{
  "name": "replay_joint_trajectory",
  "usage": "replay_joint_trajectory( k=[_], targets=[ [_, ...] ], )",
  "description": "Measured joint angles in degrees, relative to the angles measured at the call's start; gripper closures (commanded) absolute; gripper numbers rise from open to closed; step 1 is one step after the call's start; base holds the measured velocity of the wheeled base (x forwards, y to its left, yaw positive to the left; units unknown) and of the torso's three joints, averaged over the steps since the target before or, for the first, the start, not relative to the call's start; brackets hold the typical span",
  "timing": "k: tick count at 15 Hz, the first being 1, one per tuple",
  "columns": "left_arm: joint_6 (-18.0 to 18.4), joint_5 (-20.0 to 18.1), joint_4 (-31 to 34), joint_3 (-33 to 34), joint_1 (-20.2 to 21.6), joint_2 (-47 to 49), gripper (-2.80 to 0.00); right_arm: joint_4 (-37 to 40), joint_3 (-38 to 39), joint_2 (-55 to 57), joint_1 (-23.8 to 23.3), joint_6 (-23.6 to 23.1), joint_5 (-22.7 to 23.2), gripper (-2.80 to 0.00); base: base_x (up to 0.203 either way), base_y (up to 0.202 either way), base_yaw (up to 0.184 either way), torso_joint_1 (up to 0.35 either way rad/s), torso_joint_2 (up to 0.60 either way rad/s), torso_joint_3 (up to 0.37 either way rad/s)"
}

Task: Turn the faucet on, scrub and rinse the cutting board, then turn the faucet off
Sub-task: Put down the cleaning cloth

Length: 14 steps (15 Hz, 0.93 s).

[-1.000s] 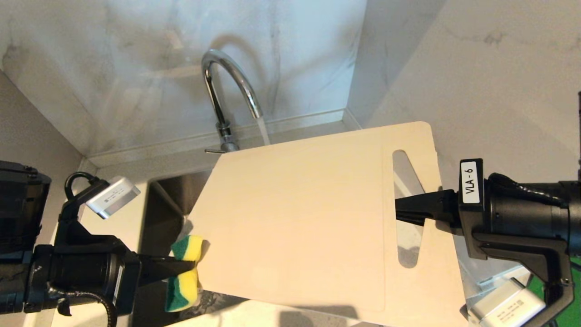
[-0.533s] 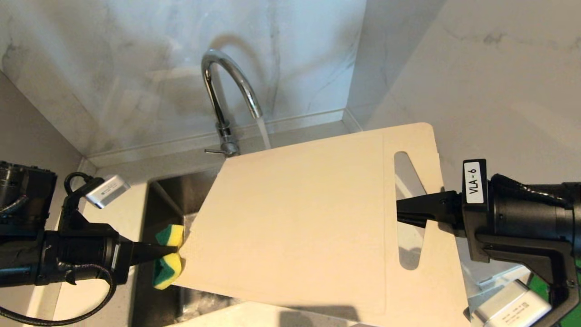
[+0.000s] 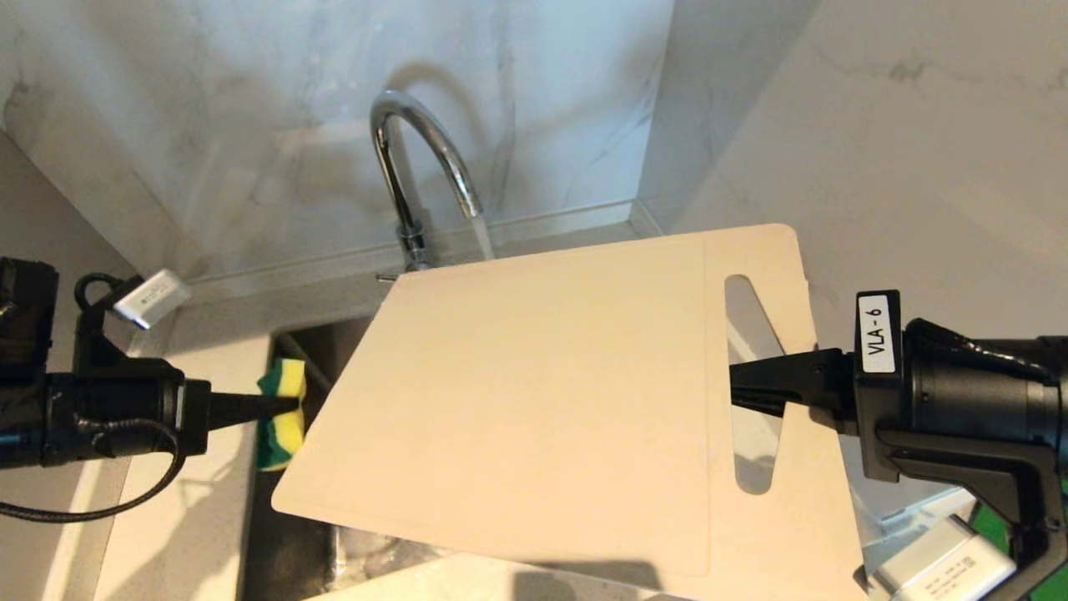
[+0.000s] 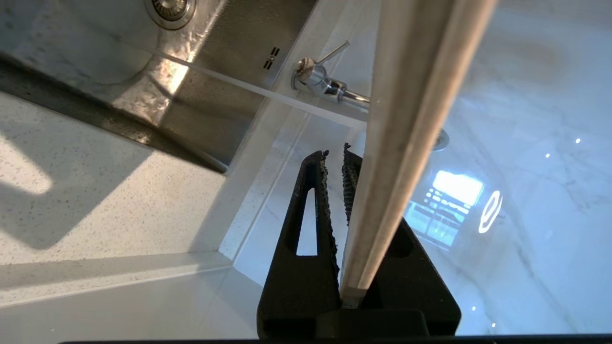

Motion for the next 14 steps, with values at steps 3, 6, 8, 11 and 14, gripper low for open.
replay_joint_trajectory(
  k=[3,6,8,11,14],
  targets=[
    [-4.8,0.0,2.0,-7.9,-0.7,0.0,0.00,0.0,0.4,-0.5,0.1,0.0,0.0,0.00,0.000,0.000,0.000,0.000,0.00,0.000],
    [-10.9,0.4,6.4,-16.2,-5.7,0.3,0.00,0.0,1.8,-1.4,0.1,-0.3,-0.1,0.00,0.000,0.000,0.000,0.000,0.00,0.000],
    [-14.4,1.8,7.7,-20.2,-11.7,1.2,0.00,0.0,2.8,-1.9,0.2,-0.5,0.0,0.00,0.000,0.000,0.000,0.000,0.00,0.000],
    [-16.1,7.8,7.9,-25.9,-21.3,4.8,0.00,-0.1,3.9,-3.1,0.2,-0.6,0.1,0.00,0.000,0.000,0.000,0.000,0.00,0.000],
    [-16.5,10.6,7.7,-31.4,-27.6,10.4,0.00,0.0,5.9,-4.8,0.3,-0.5,0.1,0.00,0.000,0.000,0.000,0.000,0.00,0.000]
  ],
)
